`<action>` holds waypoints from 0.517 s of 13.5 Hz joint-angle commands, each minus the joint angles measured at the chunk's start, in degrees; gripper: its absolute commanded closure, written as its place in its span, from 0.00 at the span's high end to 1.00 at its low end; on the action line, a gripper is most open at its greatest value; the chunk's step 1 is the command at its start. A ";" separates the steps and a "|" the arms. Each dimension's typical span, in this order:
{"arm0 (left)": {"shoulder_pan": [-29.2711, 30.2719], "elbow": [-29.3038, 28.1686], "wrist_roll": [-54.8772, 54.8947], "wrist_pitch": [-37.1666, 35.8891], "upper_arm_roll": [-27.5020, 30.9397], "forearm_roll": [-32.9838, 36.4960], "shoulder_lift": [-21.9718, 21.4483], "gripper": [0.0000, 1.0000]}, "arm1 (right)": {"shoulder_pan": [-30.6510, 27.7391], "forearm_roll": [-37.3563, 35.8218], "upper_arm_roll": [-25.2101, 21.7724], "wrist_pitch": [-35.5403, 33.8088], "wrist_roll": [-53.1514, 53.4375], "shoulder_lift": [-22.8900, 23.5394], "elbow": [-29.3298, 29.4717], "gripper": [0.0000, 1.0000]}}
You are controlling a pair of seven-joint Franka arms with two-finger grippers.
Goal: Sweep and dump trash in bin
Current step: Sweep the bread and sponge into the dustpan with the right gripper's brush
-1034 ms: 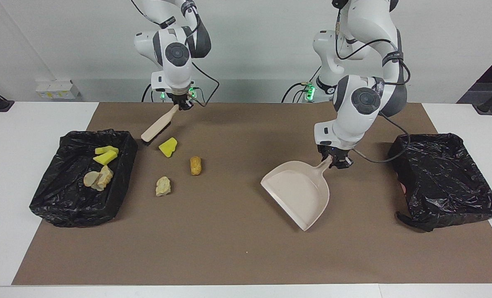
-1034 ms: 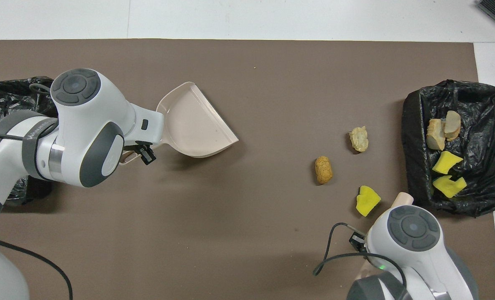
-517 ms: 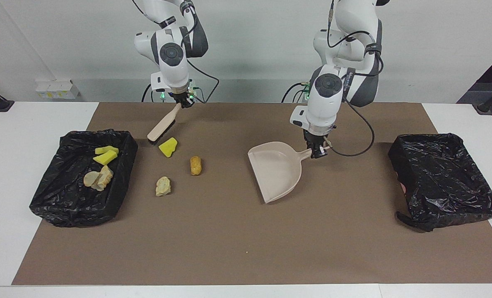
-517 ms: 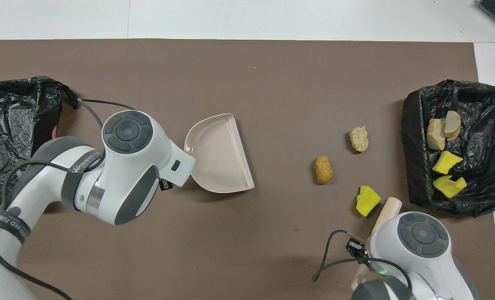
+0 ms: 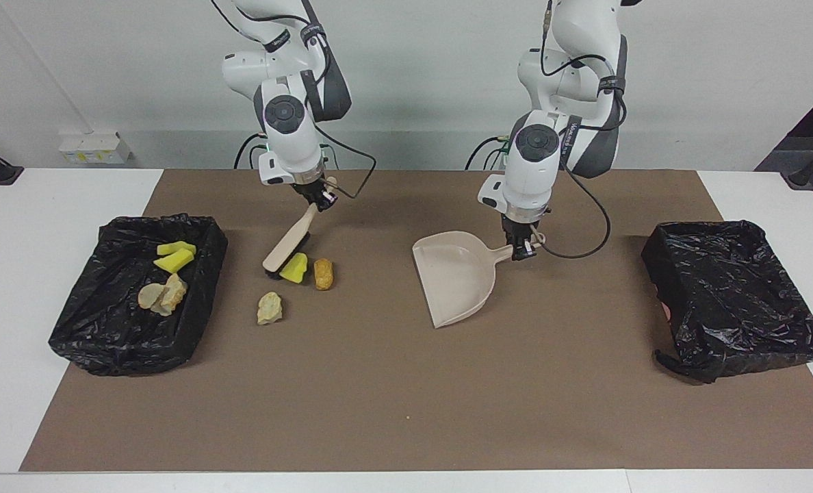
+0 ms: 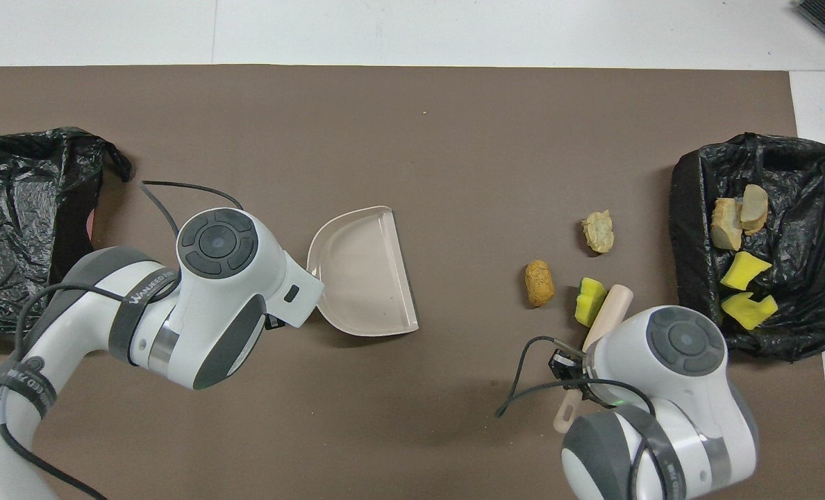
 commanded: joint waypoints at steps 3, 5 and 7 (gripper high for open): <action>-0.02 -2.50 0.27 1.67 0.34 0.85 -2.39 0.00 | 3.36 6.27 0.33 0.77 -2.12 8.22 12.08 0.00; -0.02 -2.50 0.18 1.76 0.34 0.85 -2.39 0.00 | 5.38 6.81 0.33 0.86 -2.12 9.36 14.63 0.00; -0.02 -2.50 0.18 1.67 0.25 0.85 -2.39 0.00 | 7.66 6.73 0.33 -0.10 -2.30 10.68 17.87 0.00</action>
